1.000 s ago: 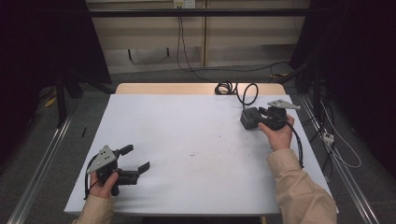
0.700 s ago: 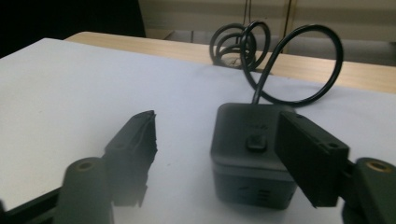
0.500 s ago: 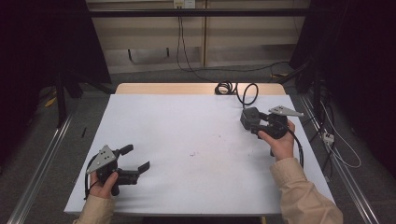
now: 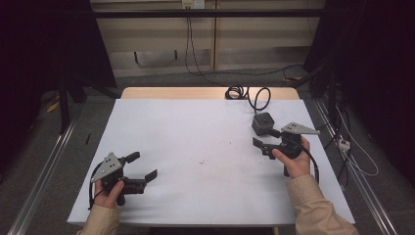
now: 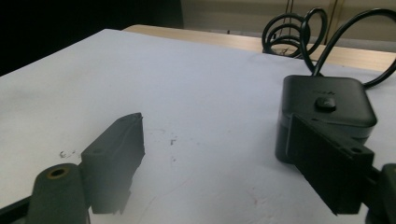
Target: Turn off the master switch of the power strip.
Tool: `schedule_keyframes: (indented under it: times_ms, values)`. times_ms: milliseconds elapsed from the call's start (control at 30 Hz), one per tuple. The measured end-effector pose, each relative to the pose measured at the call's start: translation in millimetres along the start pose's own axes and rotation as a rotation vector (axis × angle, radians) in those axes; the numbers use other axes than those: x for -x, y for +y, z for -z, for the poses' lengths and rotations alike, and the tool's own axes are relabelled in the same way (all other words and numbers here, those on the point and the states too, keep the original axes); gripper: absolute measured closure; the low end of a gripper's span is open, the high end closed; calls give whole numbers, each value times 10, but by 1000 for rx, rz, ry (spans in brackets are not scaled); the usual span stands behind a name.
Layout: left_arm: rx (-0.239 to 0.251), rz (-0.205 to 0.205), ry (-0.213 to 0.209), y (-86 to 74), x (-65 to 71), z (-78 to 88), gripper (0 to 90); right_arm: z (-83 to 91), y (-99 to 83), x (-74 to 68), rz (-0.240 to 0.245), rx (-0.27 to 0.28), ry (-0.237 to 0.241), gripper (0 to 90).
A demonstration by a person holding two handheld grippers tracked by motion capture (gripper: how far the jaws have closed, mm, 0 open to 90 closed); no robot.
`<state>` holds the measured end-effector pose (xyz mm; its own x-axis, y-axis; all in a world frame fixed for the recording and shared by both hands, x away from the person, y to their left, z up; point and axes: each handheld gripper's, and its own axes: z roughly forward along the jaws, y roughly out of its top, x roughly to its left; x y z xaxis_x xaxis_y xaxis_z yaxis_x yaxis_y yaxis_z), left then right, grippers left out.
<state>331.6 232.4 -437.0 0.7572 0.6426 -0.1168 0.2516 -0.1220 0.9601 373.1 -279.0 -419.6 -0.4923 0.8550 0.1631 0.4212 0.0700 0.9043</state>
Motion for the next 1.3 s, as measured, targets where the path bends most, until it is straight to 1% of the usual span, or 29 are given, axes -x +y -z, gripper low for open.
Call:
schedule_keyframes:
  times_ms: [267,367,533,833,900,1100,1300]
  values:
    - [2,4,3,-1,7,-4,42,80,-102,-163,15,-6,59,178]
    - [1,0,1,0,4,-1,42,103,-145,-213,29,-13,73,174]
    - [0,2,1,-2,3,0,42,130,-216,-288,38,-21,90,167]
    - [0,0,1,-2,5,1,42,189,-327,-345,43,-37,116,161]
    - [-1,-1,2,-2,4,3,42,206,-345,-352,47,-39,118,159]
    - [8,13,2,-4,6,4,42,250,-387,-375,53,-43,123,158]
    - [3,5,2,-2,3,6,42,274,-439,-398,58,-53,128,157]
